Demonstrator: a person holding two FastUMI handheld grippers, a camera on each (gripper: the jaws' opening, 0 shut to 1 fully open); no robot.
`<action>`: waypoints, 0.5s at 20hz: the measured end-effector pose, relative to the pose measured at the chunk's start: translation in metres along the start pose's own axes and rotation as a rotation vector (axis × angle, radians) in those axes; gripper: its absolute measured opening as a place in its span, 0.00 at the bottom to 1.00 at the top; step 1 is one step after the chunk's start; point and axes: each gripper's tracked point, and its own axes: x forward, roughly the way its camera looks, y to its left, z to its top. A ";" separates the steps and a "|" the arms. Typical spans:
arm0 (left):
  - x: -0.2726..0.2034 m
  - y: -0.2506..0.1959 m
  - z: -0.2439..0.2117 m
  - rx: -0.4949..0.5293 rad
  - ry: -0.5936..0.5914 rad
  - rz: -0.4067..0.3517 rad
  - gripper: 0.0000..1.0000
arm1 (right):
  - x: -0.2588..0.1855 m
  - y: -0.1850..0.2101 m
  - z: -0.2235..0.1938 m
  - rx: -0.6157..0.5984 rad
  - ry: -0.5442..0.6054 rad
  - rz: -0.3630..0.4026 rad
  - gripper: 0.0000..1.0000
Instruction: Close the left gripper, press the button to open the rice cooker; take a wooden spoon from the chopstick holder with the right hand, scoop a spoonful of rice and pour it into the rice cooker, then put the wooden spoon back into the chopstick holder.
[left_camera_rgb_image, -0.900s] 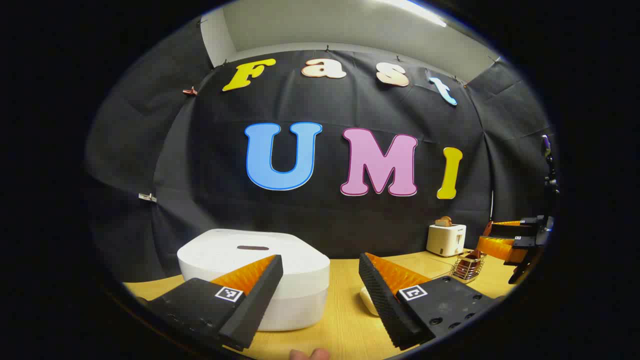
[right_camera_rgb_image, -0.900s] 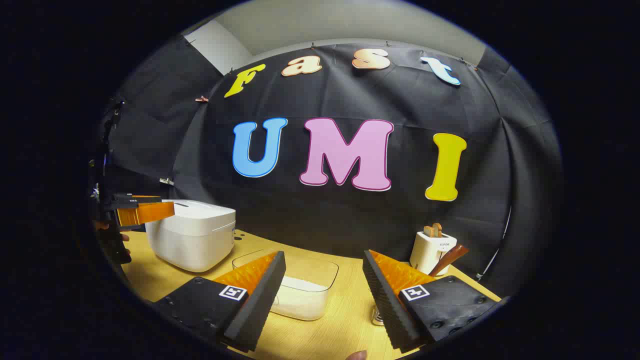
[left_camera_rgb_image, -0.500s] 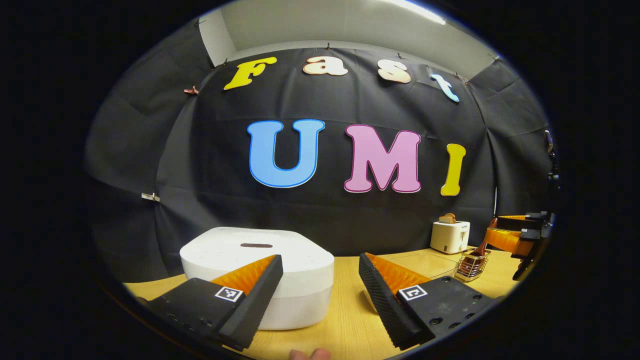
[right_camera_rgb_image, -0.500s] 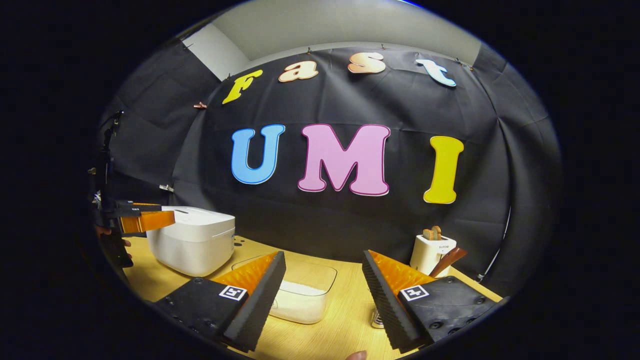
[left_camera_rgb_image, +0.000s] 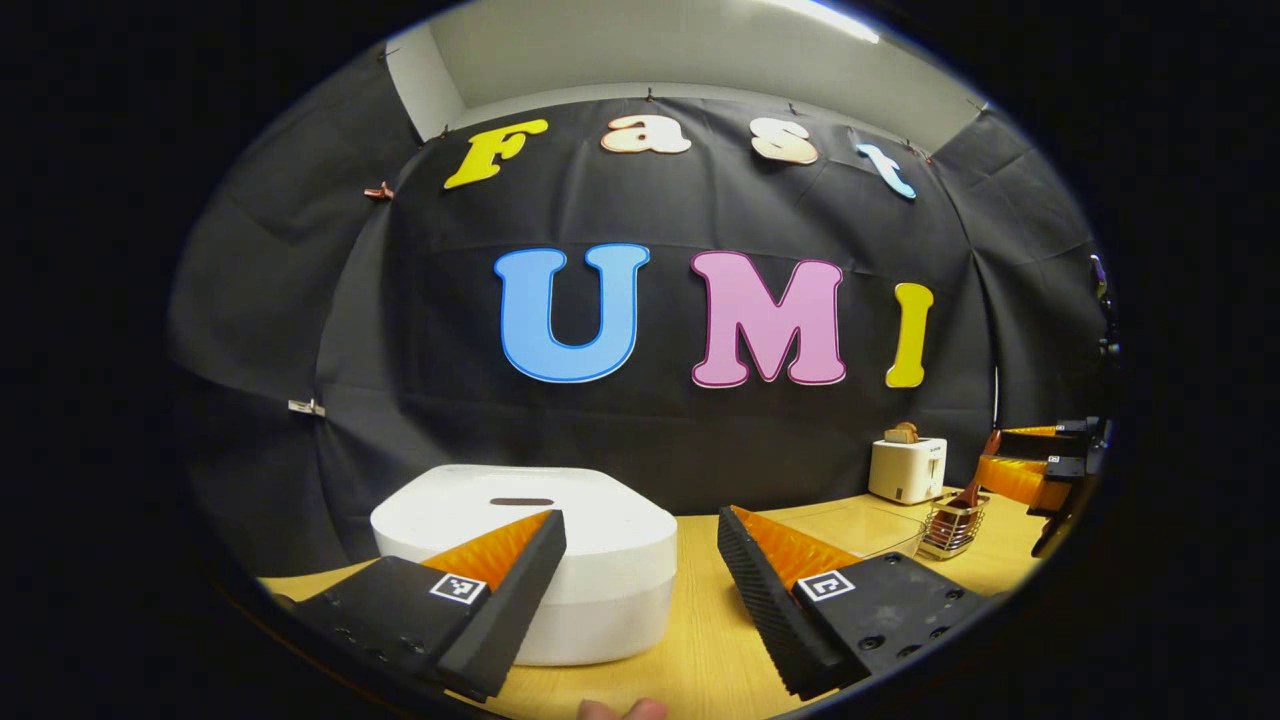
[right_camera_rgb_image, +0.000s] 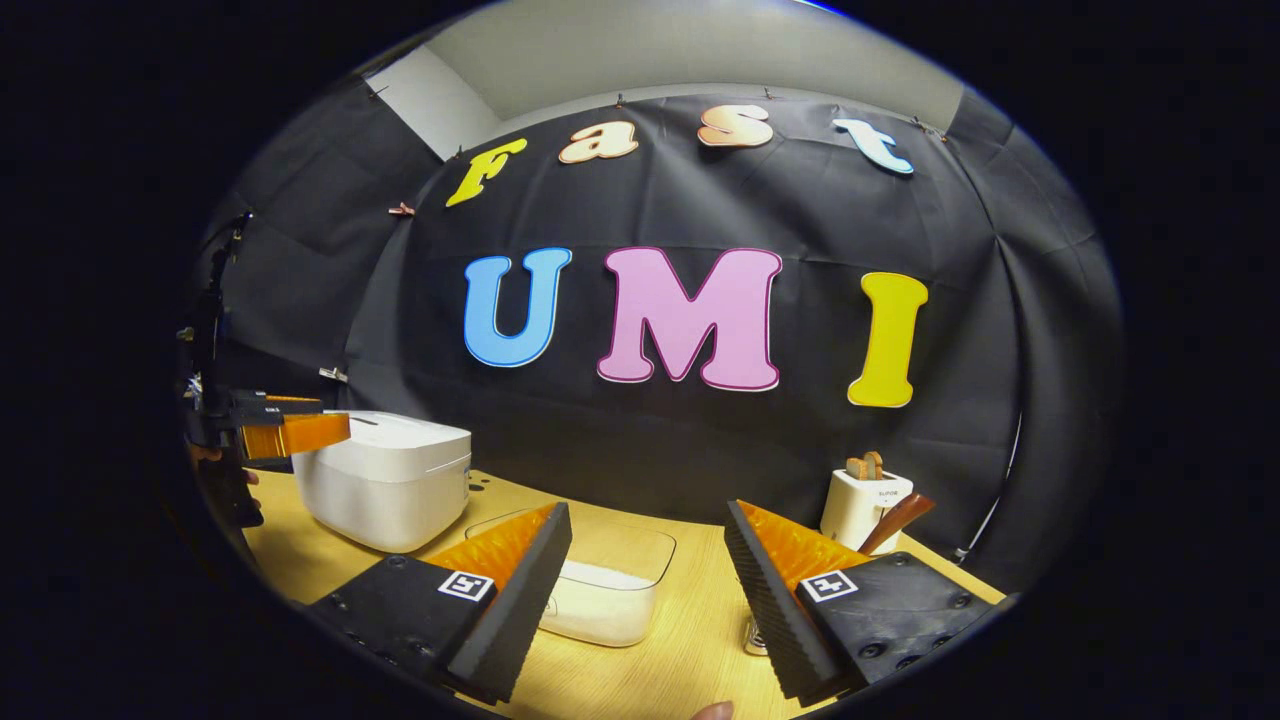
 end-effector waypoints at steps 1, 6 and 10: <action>0.002 0.006 0.007 0.017 -0.010 0.010 0.96 | 0.000 0.000 0.000 0.000 0.000 0.001 0.95; 0.020 0.021 0.049 -0.004 -0.060 -0.016 0.56 | 0.000 -0.002 -0.001 -0.010 -0.001 -0.004 0.95; 0.044 0.058 0.068 0.000 -0.036 0.034 0.05 | -0.001 -0.004 -0.004 -0.010 0.002 -0.006 0.95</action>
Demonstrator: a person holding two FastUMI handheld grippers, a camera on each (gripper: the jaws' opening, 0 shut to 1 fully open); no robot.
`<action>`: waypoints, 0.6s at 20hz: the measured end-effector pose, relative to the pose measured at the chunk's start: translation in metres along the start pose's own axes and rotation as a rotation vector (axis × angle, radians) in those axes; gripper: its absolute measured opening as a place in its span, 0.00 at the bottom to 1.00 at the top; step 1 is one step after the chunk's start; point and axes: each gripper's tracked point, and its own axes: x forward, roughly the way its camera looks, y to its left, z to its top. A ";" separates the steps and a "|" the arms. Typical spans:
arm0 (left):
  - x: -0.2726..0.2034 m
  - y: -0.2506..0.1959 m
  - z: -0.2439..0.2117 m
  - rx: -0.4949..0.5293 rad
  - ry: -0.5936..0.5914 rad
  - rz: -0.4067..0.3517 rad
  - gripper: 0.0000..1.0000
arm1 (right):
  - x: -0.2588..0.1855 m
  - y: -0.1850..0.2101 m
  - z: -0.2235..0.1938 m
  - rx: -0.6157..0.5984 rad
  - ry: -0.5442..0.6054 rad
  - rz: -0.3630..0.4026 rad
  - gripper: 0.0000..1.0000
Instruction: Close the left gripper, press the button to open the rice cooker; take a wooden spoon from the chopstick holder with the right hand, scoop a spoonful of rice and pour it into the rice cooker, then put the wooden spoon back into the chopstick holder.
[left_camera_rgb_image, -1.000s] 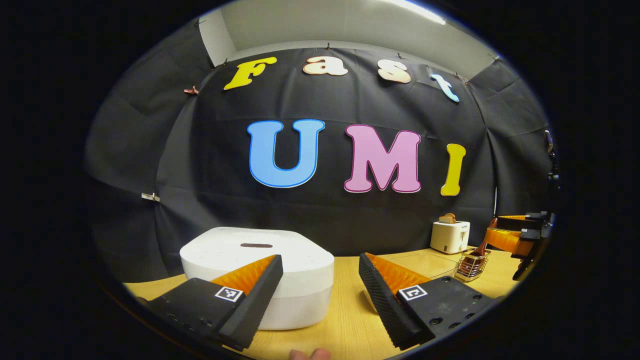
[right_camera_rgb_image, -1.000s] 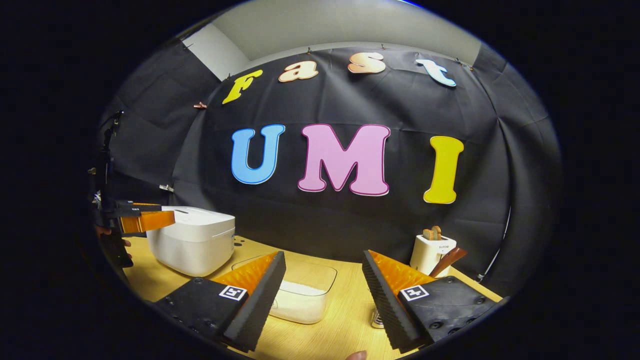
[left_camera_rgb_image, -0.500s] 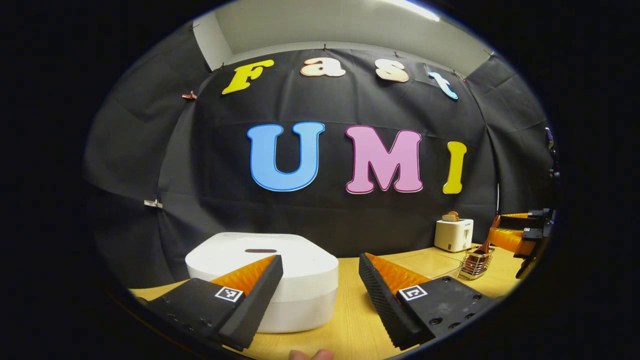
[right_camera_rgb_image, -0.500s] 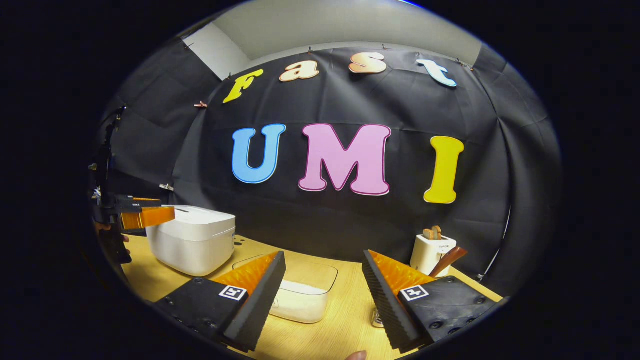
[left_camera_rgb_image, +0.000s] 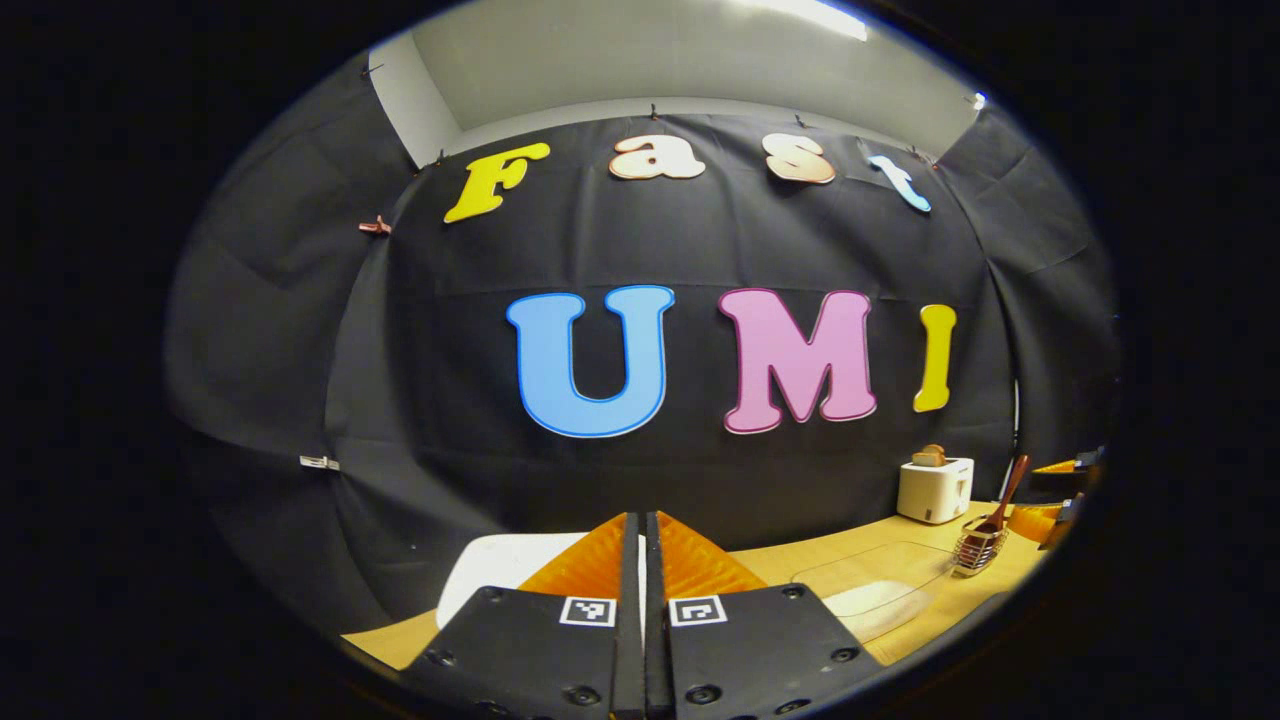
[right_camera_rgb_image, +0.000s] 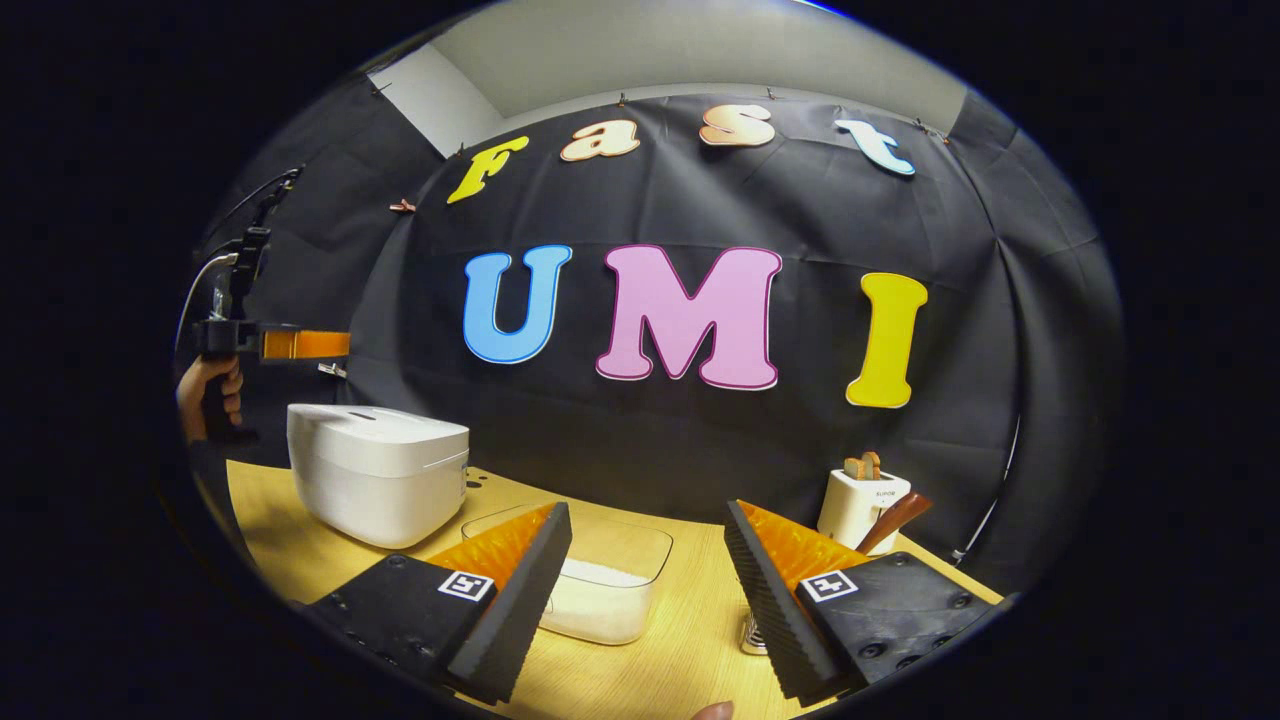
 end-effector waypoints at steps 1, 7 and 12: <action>0.006 0.002 -0.002 -0.017 0.033 -0.009 0.05 | 0.000 -0.001 -0.001 -0.002 0.002 -0.003 0.95; 0.026 0.013 -0.049 -0.102 0.321 -0.040 0.05 | -0.001 -0.008 -0.007 0.006 0.014 -0.014 0.95; 0.040 0.013 -0.076 -0.117 0.469 -0.065 0.05 | 0.000 -0.009 -0.015 0.012 0.031 -0.015 0.95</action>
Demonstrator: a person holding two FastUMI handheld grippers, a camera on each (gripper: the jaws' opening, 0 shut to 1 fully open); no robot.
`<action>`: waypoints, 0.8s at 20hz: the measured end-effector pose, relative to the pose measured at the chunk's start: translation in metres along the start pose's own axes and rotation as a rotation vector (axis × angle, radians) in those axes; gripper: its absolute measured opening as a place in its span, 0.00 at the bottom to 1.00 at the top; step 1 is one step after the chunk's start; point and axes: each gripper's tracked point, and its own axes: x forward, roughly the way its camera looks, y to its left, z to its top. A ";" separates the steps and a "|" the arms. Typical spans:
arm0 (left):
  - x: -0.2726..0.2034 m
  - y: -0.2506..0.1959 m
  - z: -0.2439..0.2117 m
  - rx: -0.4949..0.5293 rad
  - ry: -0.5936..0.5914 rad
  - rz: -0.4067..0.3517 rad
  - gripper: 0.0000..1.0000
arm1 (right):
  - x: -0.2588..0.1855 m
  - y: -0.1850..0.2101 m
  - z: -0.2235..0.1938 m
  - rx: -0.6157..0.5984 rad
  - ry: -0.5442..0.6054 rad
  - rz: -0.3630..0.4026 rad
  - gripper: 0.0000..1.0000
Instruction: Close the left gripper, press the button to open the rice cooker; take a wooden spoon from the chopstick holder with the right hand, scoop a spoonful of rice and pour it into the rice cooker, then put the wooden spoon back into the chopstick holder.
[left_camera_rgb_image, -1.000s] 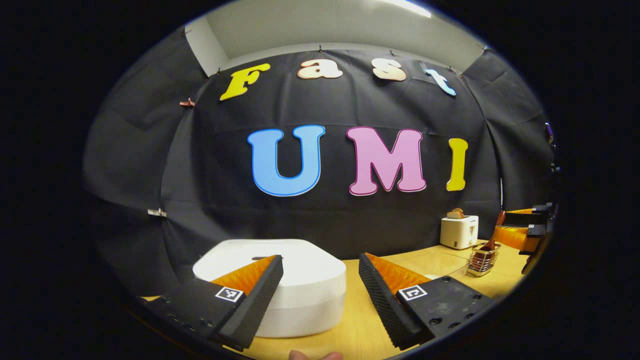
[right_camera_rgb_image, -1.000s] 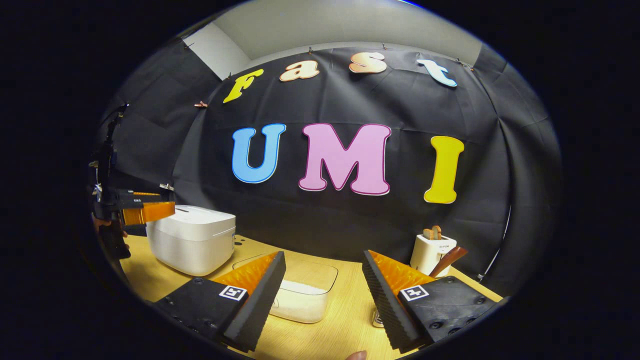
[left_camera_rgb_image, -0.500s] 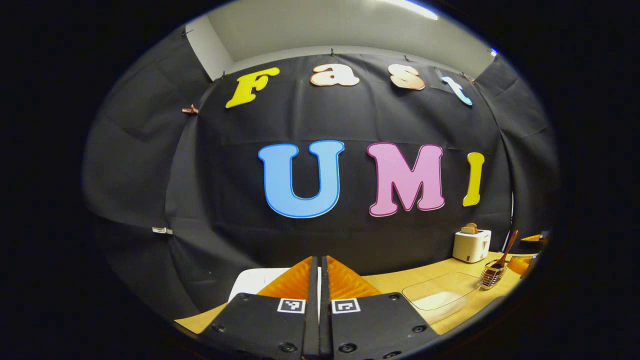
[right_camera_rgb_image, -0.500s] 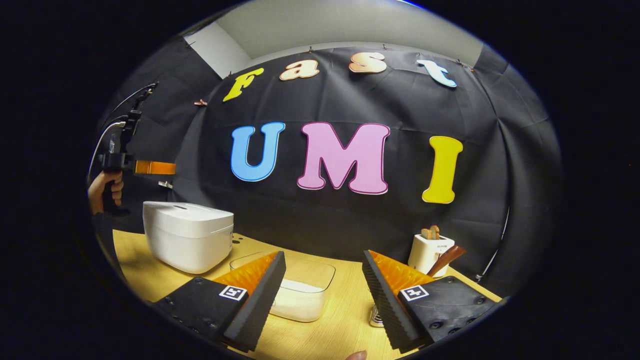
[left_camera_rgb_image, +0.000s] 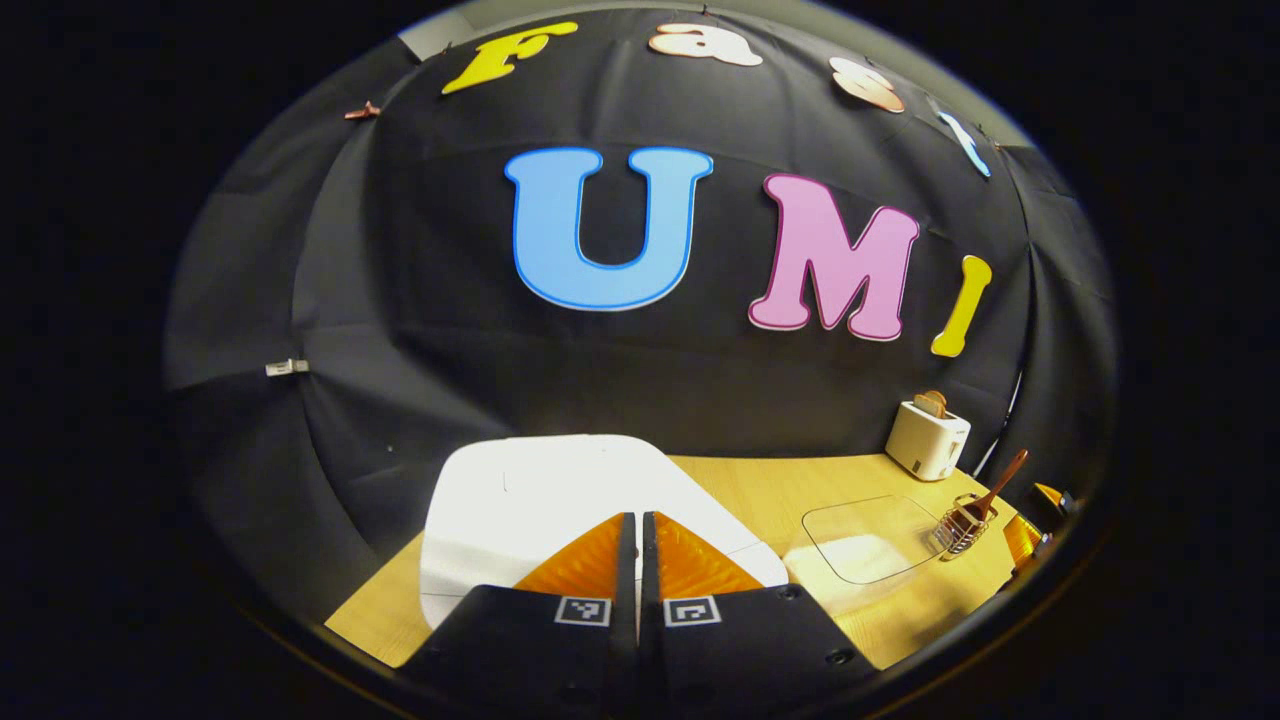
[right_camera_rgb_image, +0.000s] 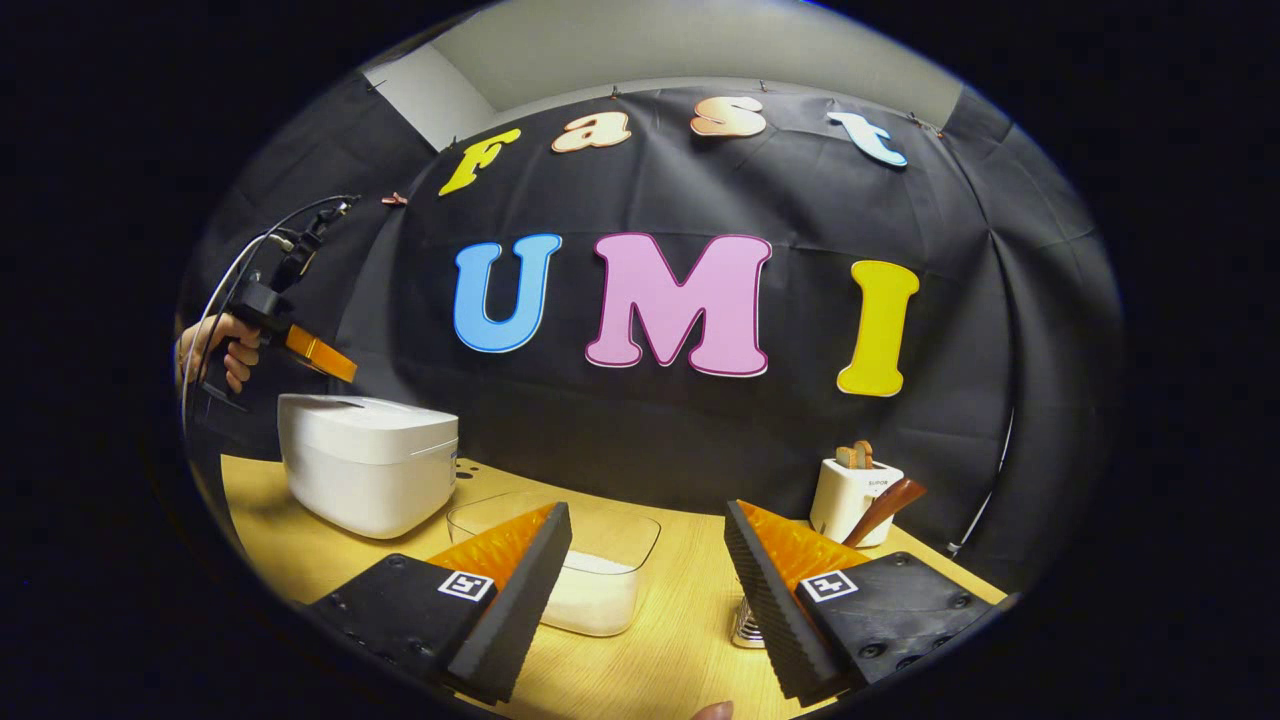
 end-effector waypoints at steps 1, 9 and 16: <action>0.004 0.006 -0.002 0.010 0.015 0.018 0.05 | 0.000 0.000 -0.001 0.005 0.001 0.000 0.95; 0.018 0.013 -0.021 0.019 0.102 0.037 0.02 | 0.002 -0.006 -0.009 0.017 0.013 -0.007 0.95; 0.023 0.013 -0.034 -0.004 0.161 0.015 0.06 | 0.003 -0.008 -0.012 0.013 0.017 -0.009 0.95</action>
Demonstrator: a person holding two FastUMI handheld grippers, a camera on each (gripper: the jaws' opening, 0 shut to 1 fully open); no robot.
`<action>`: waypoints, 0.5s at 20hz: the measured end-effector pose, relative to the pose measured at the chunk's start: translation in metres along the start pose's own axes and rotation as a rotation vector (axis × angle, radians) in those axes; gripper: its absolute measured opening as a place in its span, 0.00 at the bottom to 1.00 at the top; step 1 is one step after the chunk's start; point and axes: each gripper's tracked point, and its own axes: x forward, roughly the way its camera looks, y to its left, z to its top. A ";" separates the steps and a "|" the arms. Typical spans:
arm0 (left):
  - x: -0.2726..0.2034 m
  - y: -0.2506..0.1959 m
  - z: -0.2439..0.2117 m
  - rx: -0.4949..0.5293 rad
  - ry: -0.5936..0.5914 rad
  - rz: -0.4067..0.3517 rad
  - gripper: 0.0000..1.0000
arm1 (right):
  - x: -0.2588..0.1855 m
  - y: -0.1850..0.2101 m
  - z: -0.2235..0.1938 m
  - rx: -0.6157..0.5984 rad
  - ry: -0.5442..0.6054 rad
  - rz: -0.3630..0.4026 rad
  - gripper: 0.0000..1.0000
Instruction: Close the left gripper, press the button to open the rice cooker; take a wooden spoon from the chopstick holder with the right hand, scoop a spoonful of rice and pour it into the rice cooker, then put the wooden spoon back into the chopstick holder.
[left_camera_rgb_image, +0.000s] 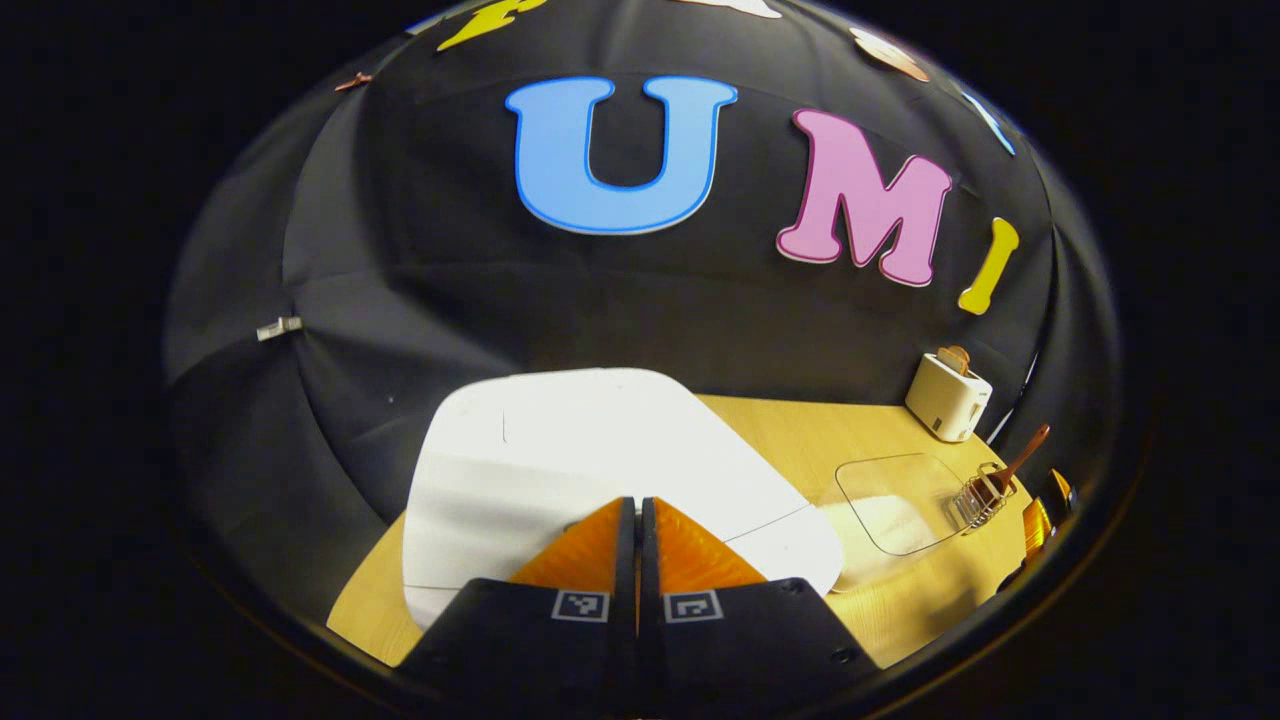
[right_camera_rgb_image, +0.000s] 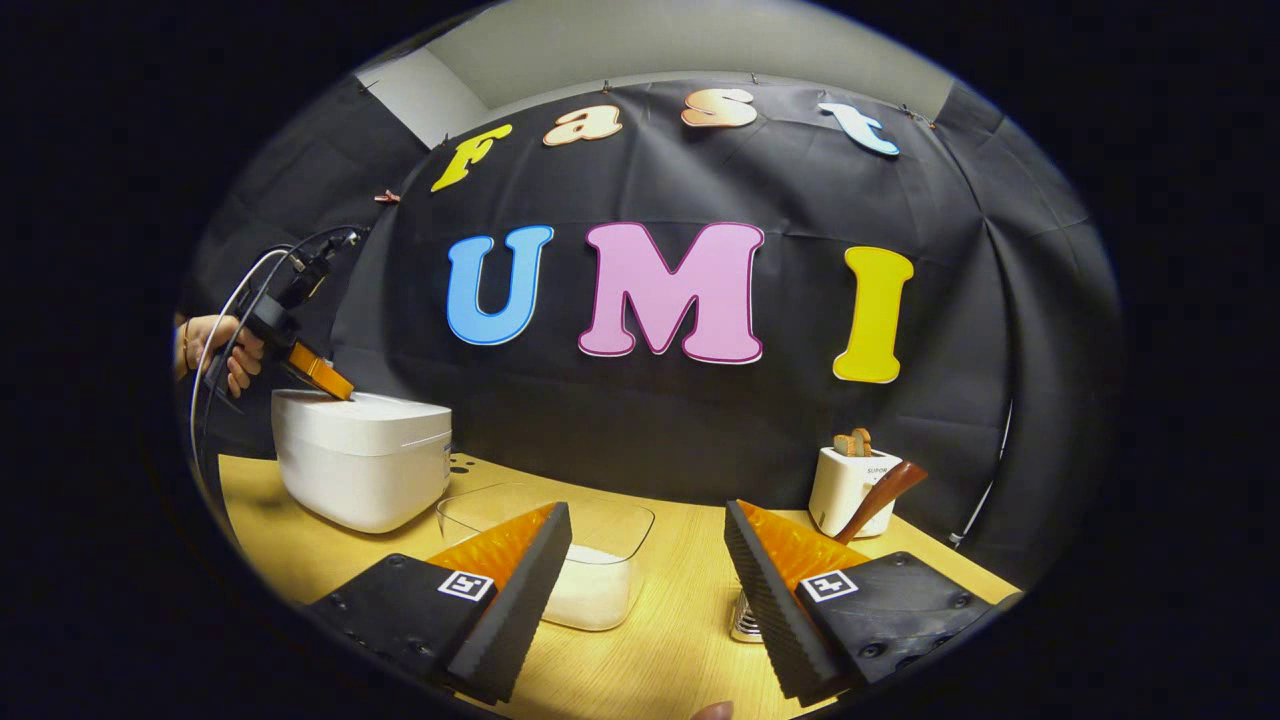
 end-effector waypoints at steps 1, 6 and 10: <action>-0.004 0.000 0.000 -0.005 -0.004 0.000 0.03 | 0.000 0.001 0.000 0.005 0.001 0.003 0.95; -0.005 0.001 0.009 0.047 0.000 0.006 0.06 | -0.002 0.001 0.002 -0.012 -0.006 0.002 0.95; -0.022 0.002 0.060 0.105 -0.212 0.066 0.06 | -0.004 -0.003 0.005 -0.025 -0.012 -0.009 0.95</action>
